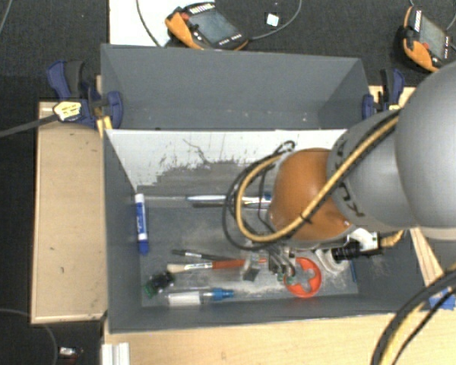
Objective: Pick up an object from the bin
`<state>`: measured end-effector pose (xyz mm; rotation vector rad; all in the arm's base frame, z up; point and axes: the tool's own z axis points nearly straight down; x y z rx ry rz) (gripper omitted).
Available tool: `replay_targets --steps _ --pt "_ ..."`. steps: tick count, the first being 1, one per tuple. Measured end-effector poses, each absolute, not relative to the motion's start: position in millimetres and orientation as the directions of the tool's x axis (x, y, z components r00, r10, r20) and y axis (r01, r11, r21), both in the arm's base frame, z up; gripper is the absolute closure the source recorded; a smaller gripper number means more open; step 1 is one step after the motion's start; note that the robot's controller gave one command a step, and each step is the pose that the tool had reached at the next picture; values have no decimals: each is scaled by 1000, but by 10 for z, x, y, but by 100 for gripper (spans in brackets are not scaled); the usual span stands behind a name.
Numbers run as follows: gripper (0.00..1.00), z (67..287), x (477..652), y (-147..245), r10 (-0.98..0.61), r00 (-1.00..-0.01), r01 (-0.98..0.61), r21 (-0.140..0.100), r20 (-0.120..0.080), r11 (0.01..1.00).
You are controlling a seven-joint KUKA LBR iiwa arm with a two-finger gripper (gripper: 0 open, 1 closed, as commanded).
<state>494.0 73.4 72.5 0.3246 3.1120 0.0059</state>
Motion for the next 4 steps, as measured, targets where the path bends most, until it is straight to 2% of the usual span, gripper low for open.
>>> replay_targets --steps 1,2,3,4 --pt "100 709 5293 1201 145 -989 145 16 -29 989" --pt "100 1286 5444 1380 187 -982 187 11 -23 982" --pt "100 752 5332 2295 151 -988 151 4 -19 989" --pt "100 696 5351 2420 144 -989 144 2 -17 990"
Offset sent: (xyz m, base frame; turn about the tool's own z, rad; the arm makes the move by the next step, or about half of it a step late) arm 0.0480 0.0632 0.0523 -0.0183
